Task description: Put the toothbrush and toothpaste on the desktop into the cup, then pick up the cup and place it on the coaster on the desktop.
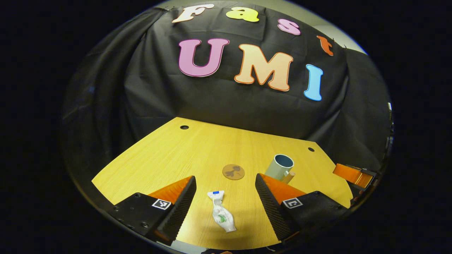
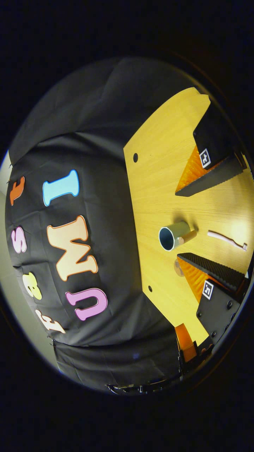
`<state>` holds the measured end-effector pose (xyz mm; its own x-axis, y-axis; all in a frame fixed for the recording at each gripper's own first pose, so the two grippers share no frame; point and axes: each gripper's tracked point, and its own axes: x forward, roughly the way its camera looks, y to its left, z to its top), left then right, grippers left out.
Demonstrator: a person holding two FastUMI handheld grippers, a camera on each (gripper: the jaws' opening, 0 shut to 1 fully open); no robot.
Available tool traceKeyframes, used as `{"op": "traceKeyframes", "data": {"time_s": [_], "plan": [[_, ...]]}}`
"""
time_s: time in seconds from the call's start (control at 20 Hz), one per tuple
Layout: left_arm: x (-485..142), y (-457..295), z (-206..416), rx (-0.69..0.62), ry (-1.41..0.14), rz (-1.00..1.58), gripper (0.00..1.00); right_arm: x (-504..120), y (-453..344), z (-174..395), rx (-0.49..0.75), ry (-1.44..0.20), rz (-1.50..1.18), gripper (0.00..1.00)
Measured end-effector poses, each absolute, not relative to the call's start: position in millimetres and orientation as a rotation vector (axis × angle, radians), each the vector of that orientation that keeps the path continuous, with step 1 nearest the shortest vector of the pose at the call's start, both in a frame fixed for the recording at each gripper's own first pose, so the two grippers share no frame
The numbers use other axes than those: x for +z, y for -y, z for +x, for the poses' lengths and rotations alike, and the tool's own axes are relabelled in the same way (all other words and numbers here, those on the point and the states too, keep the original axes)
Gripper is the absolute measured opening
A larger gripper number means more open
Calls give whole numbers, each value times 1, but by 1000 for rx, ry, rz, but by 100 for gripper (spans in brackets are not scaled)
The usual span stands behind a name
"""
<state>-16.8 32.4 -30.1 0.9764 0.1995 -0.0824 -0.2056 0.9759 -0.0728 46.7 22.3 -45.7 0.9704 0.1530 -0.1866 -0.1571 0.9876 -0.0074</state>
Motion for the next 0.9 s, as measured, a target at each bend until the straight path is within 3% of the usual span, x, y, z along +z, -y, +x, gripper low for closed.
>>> {"op": "traceKeyframes", "data": {"time_s": [0.2,0.25,0.55,0.75,0.8,0.9], "plan": [[-38,-39,-23,270,-70,-125,98,-58,-31,60,217,-247,-37,95],[-42,-40,-23,283,-76,-150,98,-60,-32,62,231,-263,-36,99],[-59,-49,-24,340,-110,-166,98,-97,-37,71,267,-401,-74,99],[-61,-60,-13,304,-141,-139,98,-138,-39,77,209,-538,-145,99],[-64,-63,-9,289,-159,-134,98,-148,-38,79,184,-573,-156,94],[-69,-69,-2,254,-197,-135,98,-171,-39,83,135,-663,-159,99]]}}
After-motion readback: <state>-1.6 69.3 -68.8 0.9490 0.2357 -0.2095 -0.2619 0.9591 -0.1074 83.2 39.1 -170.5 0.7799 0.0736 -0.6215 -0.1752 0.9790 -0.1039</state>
